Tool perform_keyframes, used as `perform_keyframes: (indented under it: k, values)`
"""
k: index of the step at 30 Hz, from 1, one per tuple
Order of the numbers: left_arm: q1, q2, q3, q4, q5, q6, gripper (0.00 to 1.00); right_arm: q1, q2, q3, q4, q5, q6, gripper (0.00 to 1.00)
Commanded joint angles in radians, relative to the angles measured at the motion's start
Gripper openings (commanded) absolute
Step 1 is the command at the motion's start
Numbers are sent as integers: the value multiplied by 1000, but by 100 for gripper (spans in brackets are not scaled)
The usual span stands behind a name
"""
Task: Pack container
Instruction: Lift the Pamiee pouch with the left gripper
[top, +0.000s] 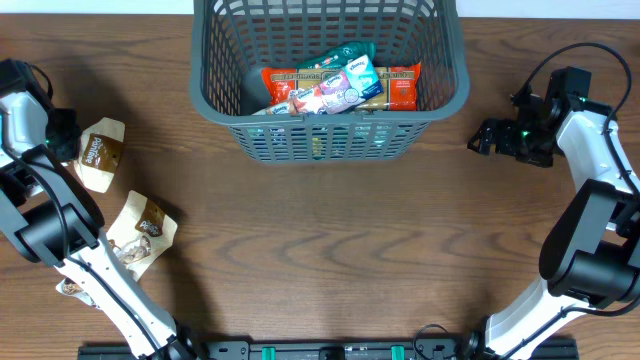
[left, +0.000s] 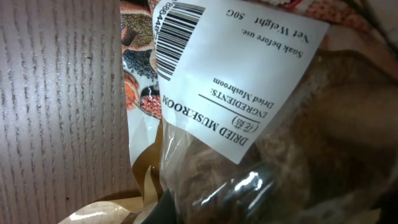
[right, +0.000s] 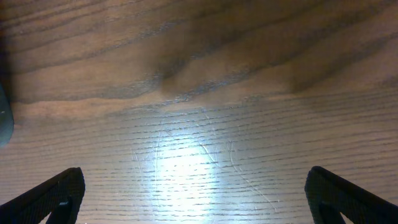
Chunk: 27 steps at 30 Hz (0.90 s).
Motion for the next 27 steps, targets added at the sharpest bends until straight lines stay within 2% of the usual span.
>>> perform_keyframes:
  k: [1,4,9,12,16,18,21,25,27]
  values:
    - [0,-12,-2,-3,37,74,6,7,10,-5,-1,-8,10,99]
    - [-6,-68,-2,-3,37,152,6,6,10,-5,-1,-8,3,99]
    - [-42,-255,-2,0,41,411,6,6,10,-5,-1,-4,3,99]
    - [-71,-396,1,11,47,473,6,7,10,-5,-1,-4,-1,99]
    - [-112,-577,13,113,250,663,6,7,10,-5,0,-4,-1,99]
    - [-144,-654,13,180,361,779,6,7,10,-5,0,-4,-1,99]
    - [-236,-758,14,244,470,1015,6,7,10,-5,2,-5,-1,99]
    - [-414,-832,14,235,486,1413,6,6,10,-5,3,-4,-4,99]
    - [-504,-841,14,236,486,1547,6,7,10,-5,4,-5,-5,99]
